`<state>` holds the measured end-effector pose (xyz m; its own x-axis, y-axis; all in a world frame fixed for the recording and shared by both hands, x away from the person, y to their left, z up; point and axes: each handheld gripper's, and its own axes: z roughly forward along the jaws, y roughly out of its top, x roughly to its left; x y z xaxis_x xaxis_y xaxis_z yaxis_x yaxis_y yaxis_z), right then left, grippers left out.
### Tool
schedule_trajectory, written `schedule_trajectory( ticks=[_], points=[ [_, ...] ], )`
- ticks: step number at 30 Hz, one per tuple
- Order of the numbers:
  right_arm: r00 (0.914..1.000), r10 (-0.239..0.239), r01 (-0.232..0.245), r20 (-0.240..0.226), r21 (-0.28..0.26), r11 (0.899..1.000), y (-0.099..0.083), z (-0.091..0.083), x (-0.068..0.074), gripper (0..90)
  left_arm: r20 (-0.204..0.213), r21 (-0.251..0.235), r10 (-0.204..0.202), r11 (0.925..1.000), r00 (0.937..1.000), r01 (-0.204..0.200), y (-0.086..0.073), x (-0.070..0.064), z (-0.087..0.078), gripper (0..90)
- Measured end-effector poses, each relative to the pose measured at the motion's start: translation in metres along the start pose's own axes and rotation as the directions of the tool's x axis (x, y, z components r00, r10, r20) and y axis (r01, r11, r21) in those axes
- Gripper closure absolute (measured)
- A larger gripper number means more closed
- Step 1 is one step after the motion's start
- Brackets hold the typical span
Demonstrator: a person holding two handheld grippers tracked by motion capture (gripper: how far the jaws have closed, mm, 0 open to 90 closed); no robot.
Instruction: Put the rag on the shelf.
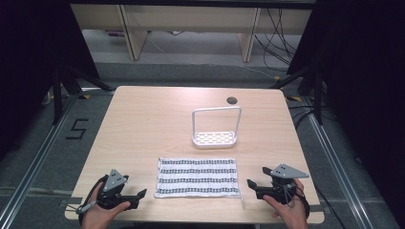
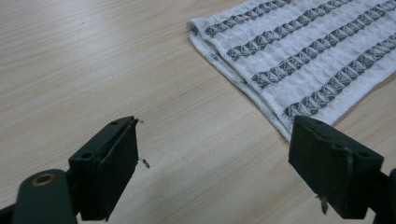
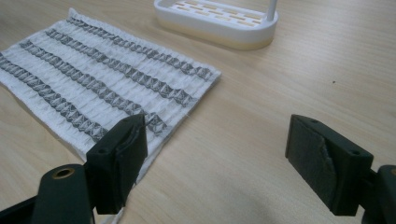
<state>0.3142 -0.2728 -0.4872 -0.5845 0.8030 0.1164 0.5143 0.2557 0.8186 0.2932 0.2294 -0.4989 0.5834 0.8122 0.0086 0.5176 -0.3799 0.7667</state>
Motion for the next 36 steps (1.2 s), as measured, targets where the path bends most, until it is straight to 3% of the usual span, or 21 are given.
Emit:
schedule_trajectory(
  ticks=[1,4,5,6,9,11,13,15,16,17,18,21,22,23,24,25,26,27,28,34,36],
  points=[
    [0.9993,-0.036,0.036,0.004,0.009,0.999,0.001,0.0,-0.003,22.7,0.001,0.004,0.002,1.0,1.0,-0.002,0.0,0.0,0.0,15.2],
    [0.9995,-0.033,0.033,0.001,0.011,0.999,0.001,0.0,-0.002,23.0,0.007,-0.008,-0.008,0.9999,0.9999,0.008,0.0,-0.001,0.001,15.3],
    [0.9993,-0.036,0.036,-0.004,0.004,0.999,0.001,0.001,-0.002,23.0,-0.003,-0.015,0.021,0.9997,0.9998,-0.021,0.0,0.001,0.002,15.3],
    [1.0,-0.003,0.003,-0.001,0.01,1.0,0.001,0.001,0.001,23.0,-0.004,-0.012,0.075,0.9971,0.9971,-0.075,0.001,0.005,0.002,15.3],
    [0.999,-0.043,0.043,-0.009,0.009,0.999,0.003,0.002,0.0,23.2,0.009,0.001,0.012,0.9999,0.9999,-0.012,0.0,0.0,0.001,15.1],
    [0.9995,-0.025,0.025,-0.017,0.01,1.0,0.004,0.004,0.005,23.2,0.011,-0.004,0.028,0.9996,0.9996,-0.027,0.0,0.001,0.002,14.9],
    [0.9982,-0.057,0.057,-0.021,0.001,0.998,0.007,0.007,0.005,23.2,0.012,0.013,0.045,0.9989,0.9989,-0.045,0.0,0.001,0.002,14.9],
    [0.9989,-0.04,0.04,-0.023,0.008,0.999,0.01,0.009,0.01,23.7,0.014,0.008,0.034,0.9994,0.9993,-0.035,0.001,-0.002,0.002,14.9],
    [0.997,-0.073,0.073,-0.026,0.005,0.997,0.013,0.011,0.01,24.4,0.013,0.005,0.033,0.9994,0.9994,-0.033,0.001,-0.003,0.003,14.9],
    [0.9969,-0.067,0.068,-0.04,0.008,0.998,0.015,0.012,0.012,25.3,0.013,-0.005,0.019,0.9998,0.9997,-0.019,0.001,-0.005,0.004,14.9],
    [0.9957,-0.084,0.085,-0.039,0.01,0.996,0.017,0.014,0.014,26.1,0.013,0.005,0.057,0.9983,0.9983,-0.057,0.001,-0.003,0.003,14.9],
    [0.9915,-0.118,0.118,-0.055,0.006,0.993,0.022,0.021,0.019,26.5,0.021,0.026,0.07,0.9972,0.9973,-0.071,0.002,-0.005,0.003,14.9],
    [0.9898,-0.123,0.124,-0.072,0.003,0.992,0.023,0.023,0.02,27.2,0.023,0.012,0.043,0.999,0.9988,-0.044,0.001,-0.008,0.004,14.8],
    [0.9862,-0.147,0.148,-0.076,0.007,0.989,0.024,0.024,0.021,27.7,0.02,0.013,0.049,0.9987,0.9986,-0.049,0.001,-0.009,0.004,14.8],
    [0.9878,-0.128,0.13,-0.088,0.015,0.991,0.025,0.025,0.024,27.7,0.02,0.01,0.052,0.9986,0.9985,-0.052,0.001,-0.009,0.004,14.8],
    [0.9883,-0.122,0.125,-0.091,0.022,0.992,0.026,0.026,0.026,27.8,0.018,0.016,0.058,0.9982,0.9982,-0.058,0.002,-0.01,0.004,14.7],
    [0.987,-0.129,0.131,-0.096,0.013,0.991,0.027,0.027,0.027,27.8,0.029,0.021,0.092,0.9955,0.9953,-0.093,0.002,-0.008,0.004,14.7],
    [0.9857,-0.136,0.138,-0.099,0.013,0.99,0.029,0.029,0.028,27.9,0.03,0.012,0.048,0.9988,0.9984,-0.048,0.002,-0.011,0.005,14.7],
    [0.9852,-0.132,0.135,-0.109,0.016,0.991,0.03,0.03,0.029,28.0,0.029,0.009,0.042,0.9991,0.9987,-0.042,0.002,-0.012,0.006,14.7],
    [0.977,-0.154,0.159,-0.147,0.023,0.987,0.04,0.043,0.039,29.4,0.02,0.024,0.052,0.9983,0.9984,-0.053,0.002,-0.012,0.005,14.7],
    [0.9728,-0.176,0.18,-0.151,0.015,0.984,0.044,0.047,0.043,29.8,0.02,0.034,0.081,0.9961,0.9965,-0.081,0.002,-0.011,0.005,14.8]
  ],
)
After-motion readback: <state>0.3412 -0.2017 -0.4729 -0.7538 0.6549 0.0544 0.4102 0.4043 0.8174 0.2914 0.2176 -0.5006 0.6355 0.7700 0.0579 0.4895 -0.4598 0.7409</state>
